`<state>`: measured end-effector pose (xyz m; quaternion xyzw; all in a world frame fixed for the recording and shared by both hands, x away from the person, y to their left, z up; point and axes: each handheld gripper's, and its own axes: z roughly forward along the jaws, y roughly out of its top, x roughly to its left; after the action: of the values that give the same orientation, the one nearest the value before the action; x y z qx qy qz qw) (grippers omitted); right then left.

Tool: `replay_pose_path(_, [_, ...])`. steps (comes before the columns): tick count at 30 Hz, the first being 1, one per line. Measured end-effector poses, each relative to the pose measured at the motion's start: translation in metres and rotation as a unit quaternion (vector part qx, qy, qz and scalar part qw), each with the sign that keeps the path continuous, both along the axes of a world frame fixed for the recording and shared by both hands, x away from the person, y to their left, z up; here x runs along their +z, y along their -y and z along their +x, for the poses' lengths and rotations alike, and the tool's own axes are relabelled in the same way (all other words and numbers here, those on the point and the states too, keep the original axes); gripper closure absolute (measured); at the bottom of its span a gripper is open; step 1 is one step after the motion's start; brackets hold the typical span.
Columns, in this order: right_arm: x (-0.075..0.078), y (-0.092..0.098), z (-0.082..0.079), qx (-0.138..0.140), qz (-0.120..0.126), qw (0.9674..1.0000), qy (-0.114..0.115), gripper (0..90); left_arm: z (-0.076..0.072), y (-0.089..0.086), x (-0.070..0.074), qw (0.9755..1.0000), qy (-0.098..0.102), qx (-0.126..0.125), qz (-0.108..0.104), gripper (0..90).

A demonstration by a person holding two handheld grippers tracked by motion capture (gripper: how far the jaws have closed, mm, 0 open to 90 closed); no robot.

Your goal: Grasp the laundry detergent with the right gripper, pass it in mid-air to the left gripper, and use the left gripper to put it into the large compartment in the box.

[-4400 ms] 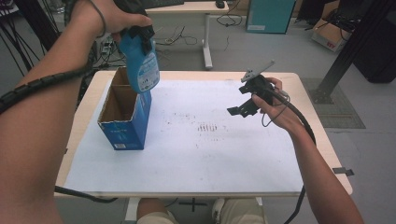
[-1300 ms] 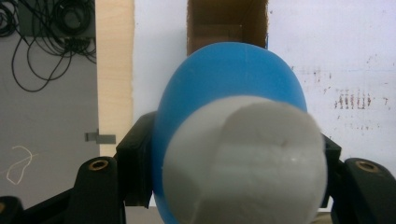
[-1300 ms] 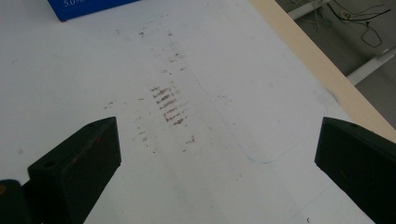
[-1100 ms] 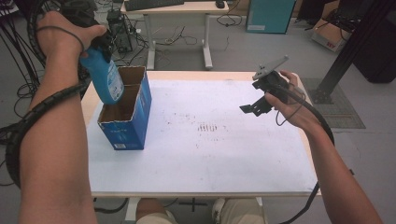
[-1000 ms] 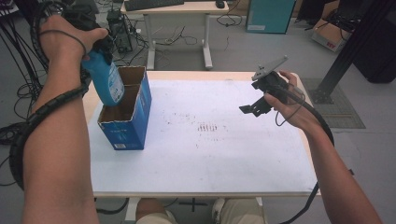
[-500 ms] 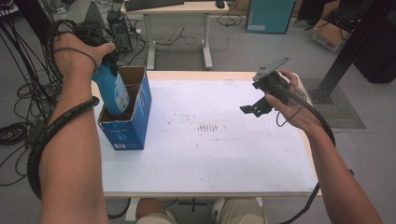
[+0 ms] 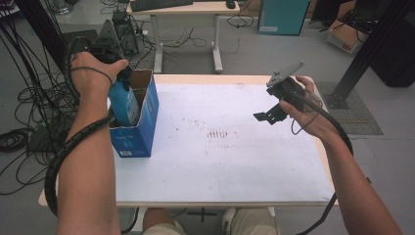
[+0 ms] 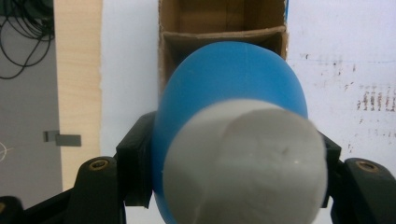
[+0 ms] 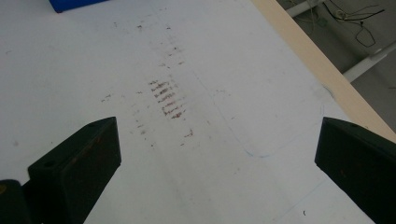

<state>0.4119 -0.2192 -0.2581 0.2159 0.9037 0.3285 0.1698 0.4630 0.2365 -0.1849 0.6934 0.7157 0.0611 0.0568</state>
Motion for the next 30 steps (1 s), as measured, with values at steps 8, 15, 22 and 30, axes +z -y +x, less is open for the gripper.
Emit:
replay_pose_path(8, [-0.005,-0.001,0.000,-0.002,-0.001,1.0000,-0.002,0.2,0.001,0.000,-0.025,1.0000,-0.001,-0.001,-0.001,36.3])
replay_pose_path(15, [-0.009,0.001,0.002,-0.008,0.000,0.9999,-0.006,0.2,0.002,-0.003,-0.048,1.0000,-0.008,0.004,-0.005,36.3])
replay_pose_path(22, [-0.013,-0.001,0.005,-0.007,-0.005,0.9999,-0.010,0.2,0.003,-0.004,-0.062,0.9999,-0.010,0.006,-0.010,36.3])
replay_pose_path(30, [-0.017,-0.005,0.008,-0.001,-0.007,0.9999,-0.011,0.2,0.005,-0.002,-0.073,0.9998,-0.014,0.001,-0.011,36.3])
